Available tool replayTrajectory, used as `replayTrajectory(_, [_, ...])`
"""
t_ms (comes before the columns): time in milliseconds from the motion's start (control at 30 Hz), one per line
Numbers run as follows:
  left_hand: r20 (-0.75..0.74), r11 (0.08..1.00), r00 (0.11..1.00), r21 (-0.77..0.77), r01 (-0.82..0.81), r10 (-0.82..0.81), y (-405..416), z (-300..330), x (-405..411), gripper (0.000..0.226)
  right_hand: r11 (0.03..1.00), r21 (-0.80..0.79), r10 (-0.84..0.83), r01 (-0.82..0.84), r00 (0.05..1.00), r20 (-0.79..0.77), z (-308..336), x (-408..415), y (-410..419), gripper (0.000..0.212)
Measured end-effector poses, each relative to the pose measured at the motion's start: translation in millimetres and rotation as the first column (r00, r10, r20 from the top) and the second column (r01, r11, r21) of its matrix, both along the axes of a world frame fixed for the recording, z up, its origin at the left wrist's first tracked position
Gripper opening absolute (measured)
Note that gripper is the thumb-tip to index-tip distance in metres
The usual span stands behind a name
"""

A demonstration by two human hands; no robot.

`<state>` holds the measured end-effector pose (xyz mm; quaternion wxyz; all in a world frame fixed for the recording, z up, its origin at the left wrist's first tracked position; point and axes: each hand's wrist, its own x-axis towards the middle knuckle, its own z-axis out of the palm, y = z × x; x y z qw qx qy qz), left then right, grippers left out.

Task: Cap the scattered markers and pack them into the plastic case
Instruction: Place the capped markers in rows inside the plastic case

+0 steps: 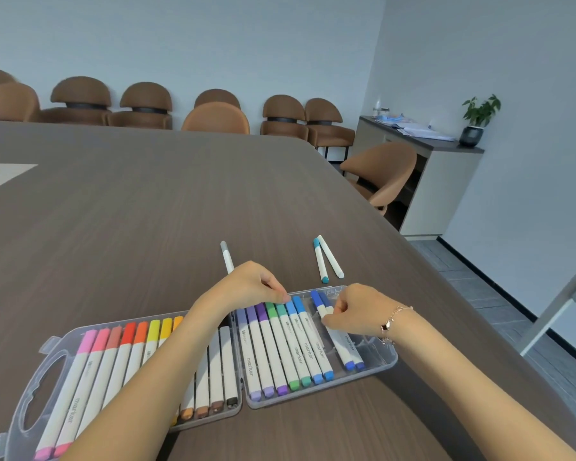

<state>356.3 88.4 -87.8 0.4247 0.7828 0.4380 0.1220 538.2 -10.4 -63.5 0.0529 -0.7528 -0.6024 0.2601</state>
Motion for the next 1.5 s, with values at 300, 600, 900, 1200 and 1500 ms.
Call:
replayTrajectory(300, [0.030,1.000,1.000,-0.024,0.003,-0.002,1,0,0,0.008,0.993,0.101,0.064,-0.058,0.997,-0.052,-11,8,-11,0.023])
replayTrajectory(600, [0.022,1.000,1.000,-0.019,0.003,-0.003,0,1,-1,0.006,0.996,0.047,0.082,-0.080,0.996,-0.039,-11,-26,-5,0.023])
replayTrajectory(900, [0.019,1.000,1.000,-0.023,0.018,-0.018,0,1,-3,0.008,0.995,0.104,-0.003,0.000,0.999,0.035,-13,-41,-6,0.031])
replayTrajectory(1200, [0.028,0.999,0.999,-0.032,0.026,-0.025,3,0,-4,0.013,0.991,0.022,0.126,-0.130,0.983,0.132,-2,-31,-7,0.016])
replayTrajectory(1500, [0.053,0.998,0.998,-0.037,0.042,-0.040,5,-2,-5,0.009,0.957,0.096,0.244,-0.273,0.940,0.240,-15,-18,-18,0.028])
